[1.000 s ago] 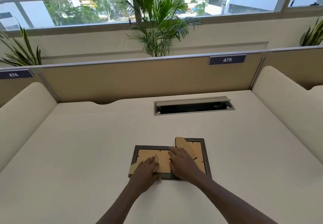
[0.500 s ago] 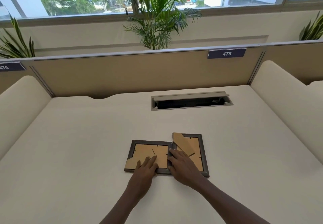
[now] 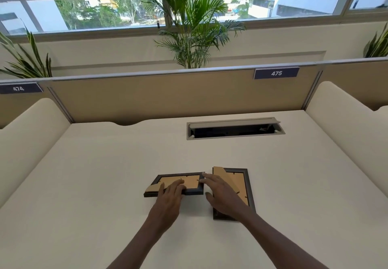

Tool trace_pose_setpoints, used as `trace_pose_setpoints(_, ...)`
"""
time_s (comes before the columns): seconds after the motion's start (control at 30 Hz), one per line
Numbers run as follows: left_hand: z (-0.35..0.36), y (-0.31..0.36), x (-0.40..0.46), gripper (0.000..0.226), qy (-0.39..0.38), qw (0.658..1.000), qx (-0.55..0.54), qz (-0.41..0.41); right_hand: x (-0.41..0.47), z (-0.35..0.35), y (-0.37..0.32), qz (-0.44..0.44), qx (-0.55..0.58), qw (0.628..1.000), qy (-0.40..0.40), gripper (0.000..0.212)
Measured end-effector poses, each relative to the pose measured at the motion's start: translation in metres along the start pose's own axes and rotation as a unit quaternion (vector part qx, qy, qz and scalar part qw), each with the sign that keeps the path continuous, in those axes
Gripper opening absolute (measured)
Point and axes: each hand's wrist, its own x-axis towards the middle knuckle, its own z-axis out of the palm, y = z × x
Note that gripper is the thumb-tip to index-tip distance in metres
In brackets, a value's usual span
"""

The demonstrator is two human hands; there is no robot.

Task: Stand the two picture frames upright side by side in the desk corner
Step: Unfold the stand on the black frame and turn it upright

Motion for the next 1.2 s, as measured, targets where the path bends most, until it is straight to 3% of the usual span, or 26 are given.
trace_pose_setpoints(0.1, -0.001, -0.001, 0.0, 0.026, 0.018, 1.0, -0.015, 0.0, 0.006, 0.004, -0.008, -0.018, -0.022, 0.999, 0.03, 0.043)
trace_pose_setpoints(0.3, -0.024, 0.001, 0.007, 0.037, 0.082, 0.996, -0.038, 0.022, 0.012, 0.005, -0.028, -0.072, -0.058, 0.985, 0.144, 0.029)
trace_pose_setpoints(0.57, -0.036, -0.006, 0.013, 0.035, 0.127, 0.992, -0.016, -0.011, 0.024, -0.022, -0.047, -0.112, -0.119, 0.958, 0.237, 0.036)
trace_pose_setpoints(0.63, -0.036, -0.006, 0.02, 0.027, 0.168, 0.985, -0.014, -0.031, 0.026, -0.028, -0.05, -0.105, -0.135, 0.953, 0.251, 0.038)
trace_pose_setpoints(0.7, -0.041, -0.004, 0.025, 0.032, 0.192, 0.98, -0.008, -0.048, 0.029, -0.035, -0.053, -0.105, -0.159, 0.946, 0.261, 0.037)
trace_pose_setpoints(0.97, -0.053, 0.003, 0.044, 0.03, 0.164, 0.981, 0.055, -0.093, 0.036, -0.043, -0.058, -0.131, -0.227, 0.919, 0.293, 0.036)
trace_pose_setpoints(1.2, -0.053, 0.004, 0.042, 0.049, 0.166, 0.982, -0.063, -0.06, 0.036, -0.043, -0.06, -0.133, -0.244, 0.92, 0.276, 0.041)
